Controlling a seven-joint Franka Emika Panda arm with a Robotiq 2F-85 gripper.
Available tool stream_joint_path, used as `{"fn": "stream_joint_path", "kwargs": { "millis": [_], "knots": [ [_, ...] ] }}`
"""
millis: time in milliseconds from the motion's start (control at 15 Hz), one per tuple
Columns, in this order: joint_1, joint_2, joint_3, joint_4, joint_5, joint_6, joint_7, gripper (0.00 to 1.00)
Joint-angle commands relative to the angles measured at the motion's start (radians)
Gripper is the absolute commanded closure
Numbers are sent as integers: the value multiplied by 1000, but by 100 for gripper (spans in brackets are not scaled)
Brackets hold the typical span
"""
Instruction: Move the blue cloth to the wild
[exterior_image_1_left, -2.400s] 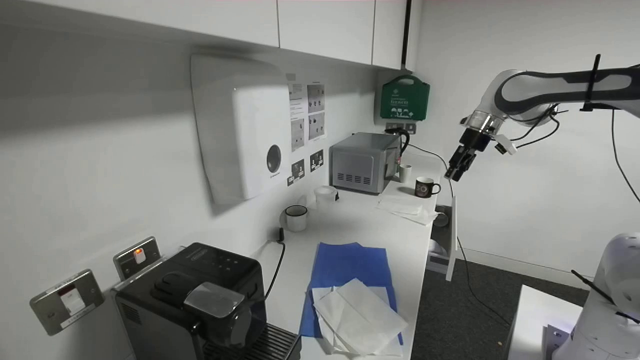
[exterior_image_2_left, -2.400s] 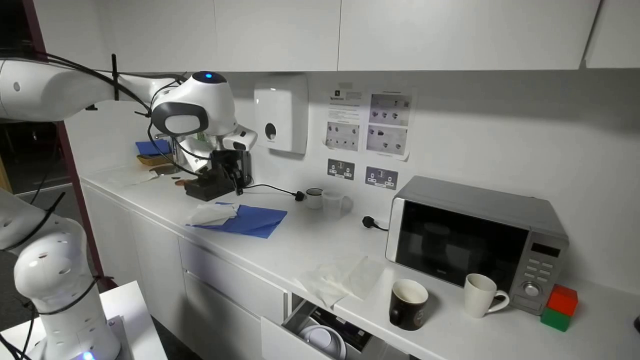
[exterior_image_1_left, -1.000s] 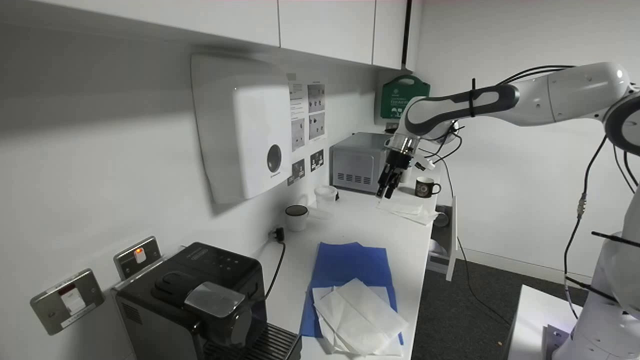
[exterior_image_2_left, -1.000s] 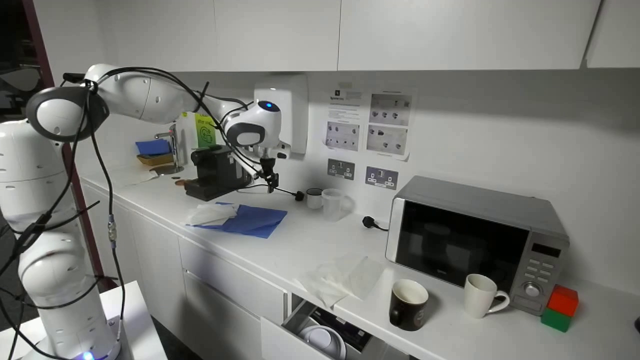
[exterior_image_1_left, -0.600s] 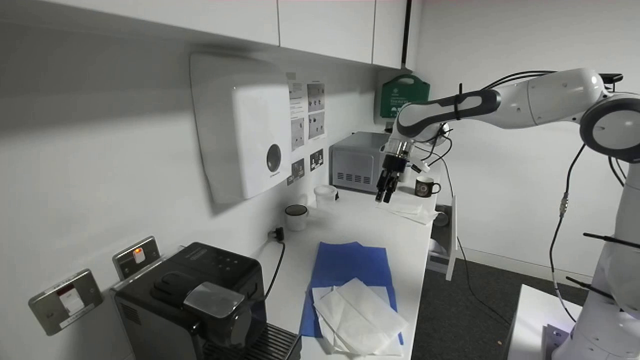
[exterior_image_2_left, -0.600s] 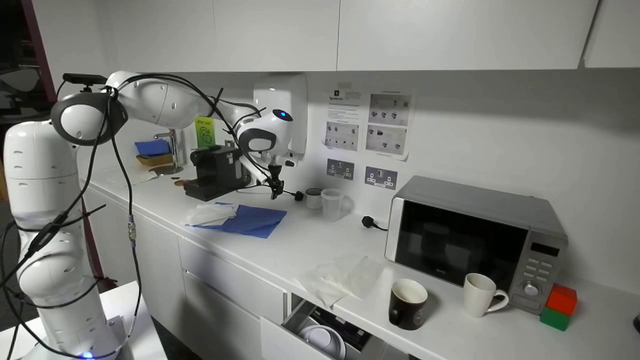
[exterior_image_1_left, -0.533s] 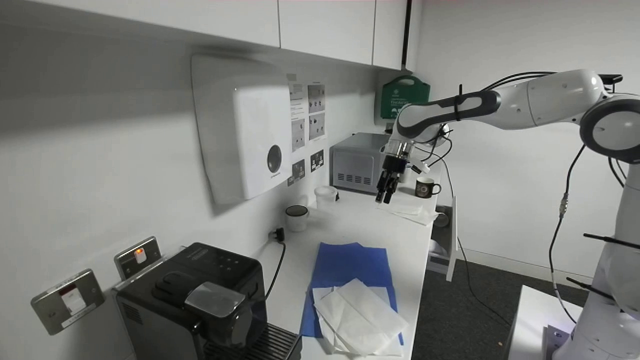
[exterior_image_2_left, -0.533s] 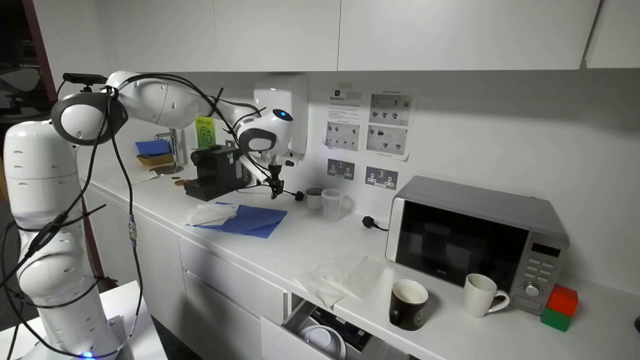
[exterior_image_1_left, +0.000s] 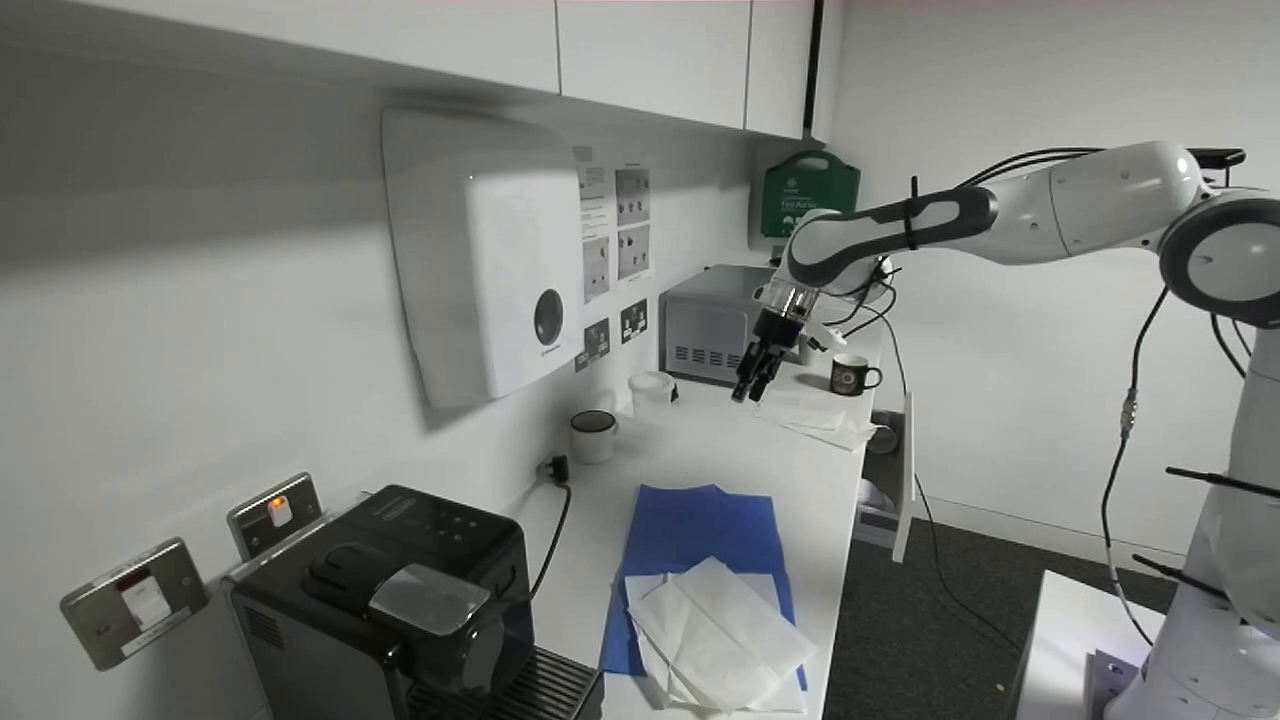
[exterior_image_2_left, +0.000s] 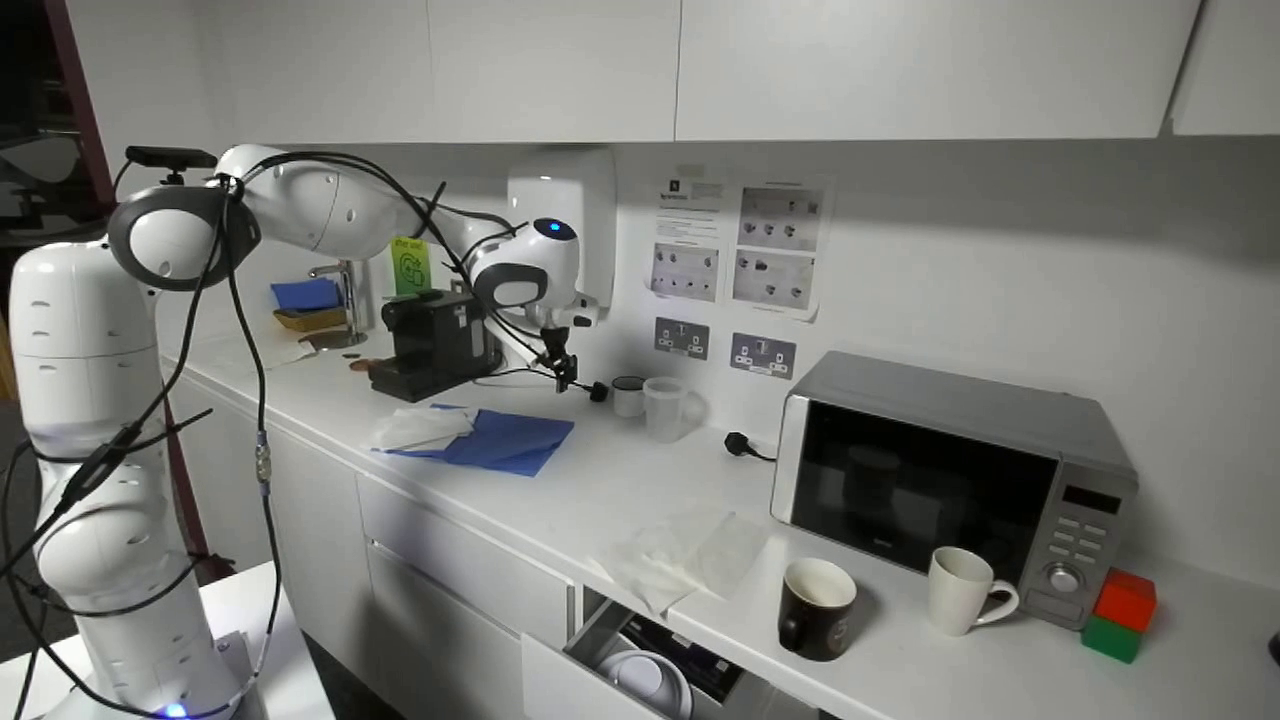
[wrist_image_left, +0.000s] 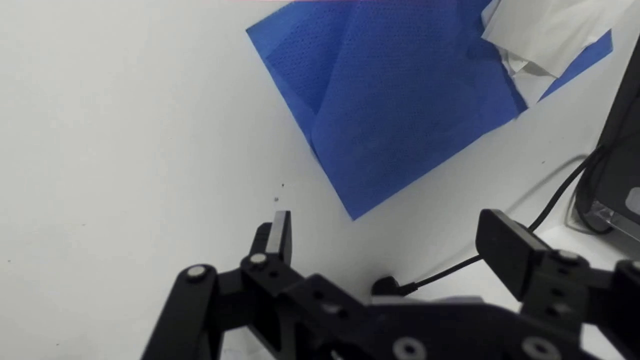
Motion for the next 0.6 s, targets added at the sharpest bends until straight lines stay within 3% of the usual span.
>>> {"fn": "stream_joint_path", "kwargs": {
  "millis": [0, 533],
  "knots": [
    [-11, 34, 44, -3, 18, 76, -20, 0],
    [-22, 186, 106, 77, -5, 43, -30, 0]
  ]
}}
